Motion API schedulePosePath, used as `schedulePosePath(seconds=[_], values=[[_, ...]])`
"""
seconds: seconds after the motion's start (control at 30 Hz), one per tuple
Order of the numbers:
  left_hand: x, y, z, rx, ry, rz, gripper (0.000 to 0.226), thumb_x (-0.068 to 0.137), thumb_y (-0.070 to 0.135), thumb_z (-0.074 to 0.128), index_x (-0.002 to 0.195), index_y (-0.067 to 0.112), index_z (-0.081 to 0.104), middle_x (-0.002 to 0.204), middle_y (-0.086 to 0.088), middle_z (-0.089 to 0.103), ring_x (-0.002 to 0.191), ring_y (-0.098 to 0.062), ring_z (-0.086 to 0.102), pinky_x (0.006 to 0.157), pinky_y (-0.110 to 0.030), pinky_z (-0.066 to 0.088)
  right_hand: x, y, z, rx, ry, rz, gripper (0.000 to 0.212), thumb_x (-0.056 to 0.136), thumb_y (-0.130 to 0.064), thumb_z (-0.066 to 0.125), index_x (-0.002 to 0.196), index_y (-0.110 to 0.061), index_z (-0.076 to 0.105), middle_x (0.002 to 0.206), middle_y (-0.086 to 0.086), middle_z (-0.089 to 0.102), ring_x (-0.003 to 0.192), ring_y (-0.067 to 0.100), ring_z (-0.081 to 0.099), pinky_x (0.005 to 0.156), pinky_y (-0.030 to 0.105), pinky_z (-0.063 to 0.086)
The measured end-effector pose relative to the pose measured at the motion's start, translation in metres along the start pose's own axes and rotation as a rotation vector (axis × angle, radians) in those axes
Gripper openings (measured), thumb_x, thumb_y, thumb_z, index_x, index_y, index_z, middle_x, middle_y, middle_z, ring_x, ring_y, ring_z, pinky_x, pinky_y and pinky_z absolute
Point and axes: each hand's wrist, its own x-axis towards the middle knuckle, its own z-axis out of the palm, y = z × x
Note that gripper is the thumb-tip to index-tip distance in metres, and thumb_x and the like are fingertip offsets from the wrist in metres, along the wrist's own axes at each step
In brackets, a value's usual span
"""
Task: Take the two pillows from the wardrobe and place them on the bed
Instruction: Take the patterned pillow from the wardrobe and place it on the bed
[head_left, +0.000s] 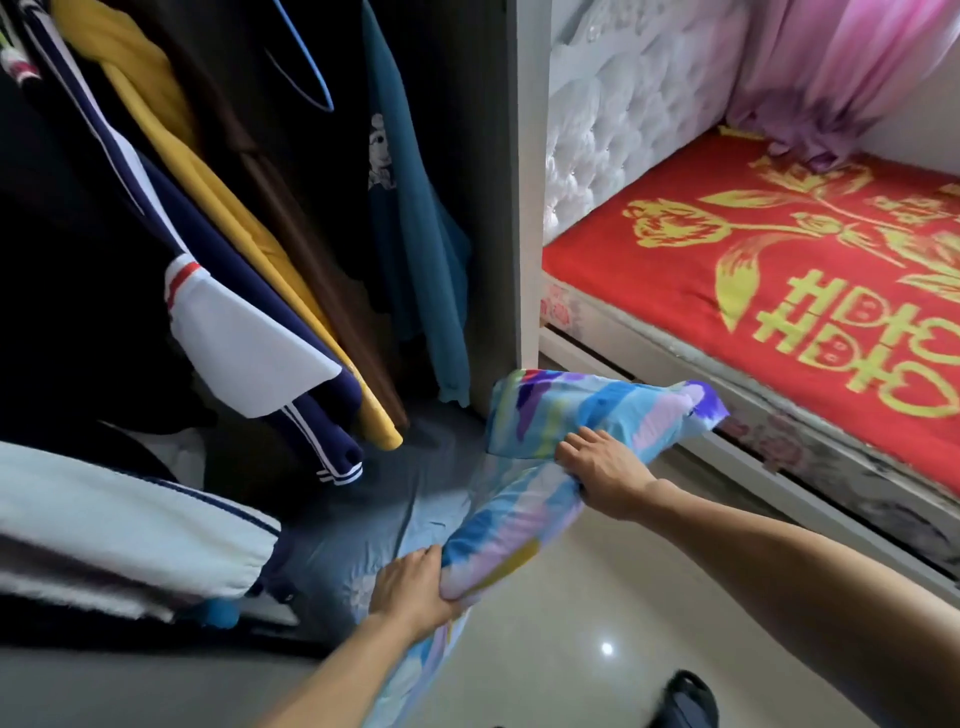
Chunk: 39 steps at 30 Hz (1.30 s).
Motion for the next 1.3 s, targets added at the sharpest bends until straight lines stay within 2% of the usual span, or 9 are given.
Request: schedulePosePath(seconds=[0.23,0.43,0.53,0.63,0.7,0.9,0.97,1.1,1.3], values=[[0.011,0.059,-0.004,-0.011,-0.015,-0.054,0.082,0.049,0.088,0.052,0.1,0.024,0.052,0.108,-0.004,0.068,0.102,-0.03,0.063,0.079,-0.036,0.048,-0.018,0.062,0.0,0.028,-0.072,-0.099,0.022,0.077,-0.017,0.06,0.098,-0.013,0.056,0.097,0.005,0.061,0.093,0.028,0.054,0.081,0.037,0.043],[0.017,0.147,0.014,-0.058,-0.041,-0.092,0.081,0.052,0.085,0.055,0.107,0.026,0.053,0.109,-0.004,0.068,0.102,-0.029,0.063,0.079,-0.036,0.05,-0.051,0.135,-0.007,-0.023,-0.113,-0.171,0.022,0.075,-0.015,0.059,0.096,-0.015,0.054,0.096,0.005,0.061,0.092,0.028,0.053,0.077,0.036,0.038],[0.039,0.196,0.005,-0.1,-0.043,-0.08,0.077,0.053,0.081,0.059,0.107,0.027,0.053,0.108,-0.004,0.068,0.101,-0.03,0.063,0.078,-0.035,0.05,-0.068,0.185,-0.019,-0.047,-0.133,-0.086,0.025,0.071,-0.018,0.057,0.096,-0.016,0.053,0.099,0.003,0.061,0.098,0.027,0.054,0.077,0.037,0.036],[0.08,0.246,-0.024,-0.097,-0.024,-0.011,0.051,0.059,0.055,0.07,0.095,0.025,0.051,0.103,-0.004,0.069,0.099,-0.031,0.063,0.073,-0.035,0.049,-0.083,0.246,-0.039,-0.043,-0.119,0.047,0.028,0.071,-0.019,0.059,0.099,-0.014,0.054,0.104,0.005,0.061,0.104,0.026,0.054,0.083,0.039,0.039],[0.109,0.278,-0.044,-0.076,-0.019,0.047,0.041,0.06,0.043,0.07,0.09,0.024,0.048,0.101,-0.005,0.068,0.099,-0.033,0.063,0.073,-0.036,0.048,-0.095,0.284,-0.049,-0.026,-0.114,0.158,0.032,0.069,-0.018,0.062,0.1,-0.014,0.054,0.104,0.005,0.062,0.103,0.027,0.053,0.083,0.037,0.038],[0.203,0.351,-0.091,0.062,-0.006,0.225,0.041,0.065,0.038,0.069,0.098,0.025,0.048,0.107,-0.005,0.067,0.102,-0.033,0.062,0.08,-0.038,0.048,-0.112,0.374,-0.075,-0.02,-0.026,0.351,0.03,0.069,-0.013,0.06,0.098,-0.015,0.053,0.101,0.004,0.06,0.099,0.026,0.052,0.083,0.036,0.037],[0.273,0.388,-0.118,0.085,0.024,0.309,0.04,0.067,0.038,0.067,0.1,0.025,0.048,0.108,-0.005,0.067,0.102,-0.033,0.062,0.081,-0.039,0.049,-0.097,0.43,-0.08,-0.026,0.041,0.451,0.03,0.066,-0.012,0.06,0.094,-0.015,0.051,0.098,0.005,0.059,0.097,0.027,0.051,0.081,0.037,0.036],[0.298,0.41,-0.135,0.111,0.022,0.37,0.045,0.065,0.044,0.069,0.101,0.026,0.049,0.108,-0.003,0.067,0.102,-0.031,0.063,0.08,-0.037,0.049,-0.094,0.456,-0.092,-0.016,0.02,0.503,0.028,0.068,-0.013,0.059,0.093,-0.015,0.049,0.098,0.005,0.058,0.098,0.027,0.051,0.082,0.039,0.039],[0.414,0.444,-0.216,0.125,0.036,0.503,0.048,0.064,0.046,0.07,0.102,0.025,0.05,0.108,-0.006,0.068,0.102,-0.033,0.063,0.078,-0.038,0.049,-0.03,0.54,-0.125,-0.037,0.097,0.626,0.026,0.067,-0.015,0.059,0.092,-0.015,0.05,0.098,0.005,0.059,0.099,0.028,0.052,0.081,0.04,0.042]])
